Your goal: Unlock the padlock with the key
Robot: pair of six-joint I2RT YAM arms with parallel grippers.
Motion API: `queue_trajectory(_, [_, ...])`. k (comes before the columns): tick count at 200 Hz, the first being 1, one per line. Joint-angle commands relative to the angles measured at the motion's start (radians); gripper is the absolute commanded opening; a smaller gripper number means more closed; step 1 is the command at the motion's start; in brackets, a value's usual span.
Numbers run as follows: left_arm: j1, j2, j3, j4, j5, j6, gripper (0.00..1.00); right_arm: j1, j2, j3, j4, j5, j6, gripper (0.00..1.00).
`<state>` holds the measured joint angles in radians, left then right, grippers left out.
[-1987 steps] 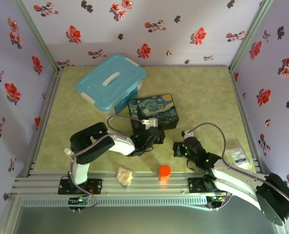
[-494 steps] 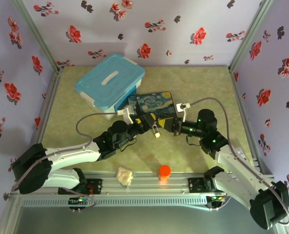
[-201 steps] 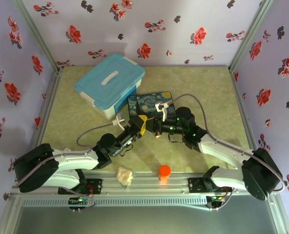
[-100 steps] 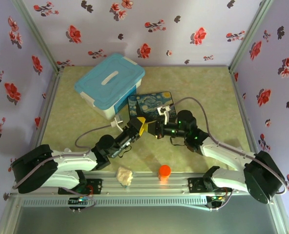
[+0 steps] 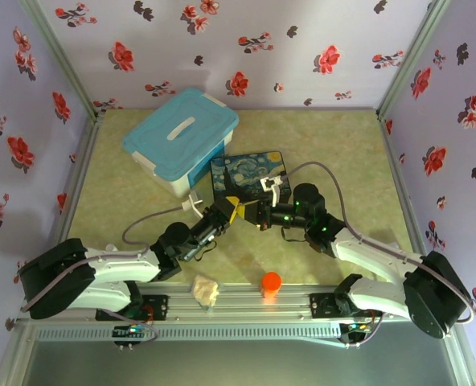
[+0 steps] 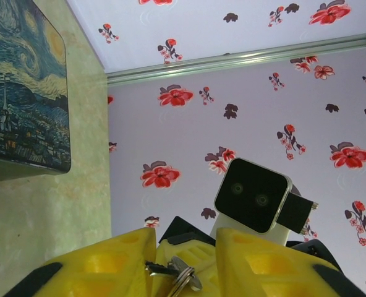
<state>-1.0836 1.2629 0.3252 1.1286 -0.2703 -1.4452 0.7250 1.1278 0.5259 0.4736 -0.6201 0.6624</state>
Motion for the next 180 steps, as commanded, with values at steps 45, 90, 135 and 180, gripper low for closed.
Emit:
queue_trajectory(45, [0.010,-0.089,0.003,-0.043,-0.056,0.073,0.24,0.004,-0.022,-0.029,-0.051,0.004,-0.018,0.00])
queue_trajectory(90, [0.013,-0.111,0.007,-0.086,-0.057,0.087,0.14,0.005,-0.017,-0.027,-0.050,0.001,-0.023,0.00])
queue_trajectory(135, [0.026,-0.124,-0.004,-0.102,-0.050,0.106,0.00,0.005,-0.023,-0.026,-0.061,0.003,-0.032,0.00])
queue_trajectory(180, [0.044,-0.294,0.061,-0.413,-0.041,0.341,0.00,-0.007,-0.124,-0.034,-0.163,0.131,-0.062,0.68])
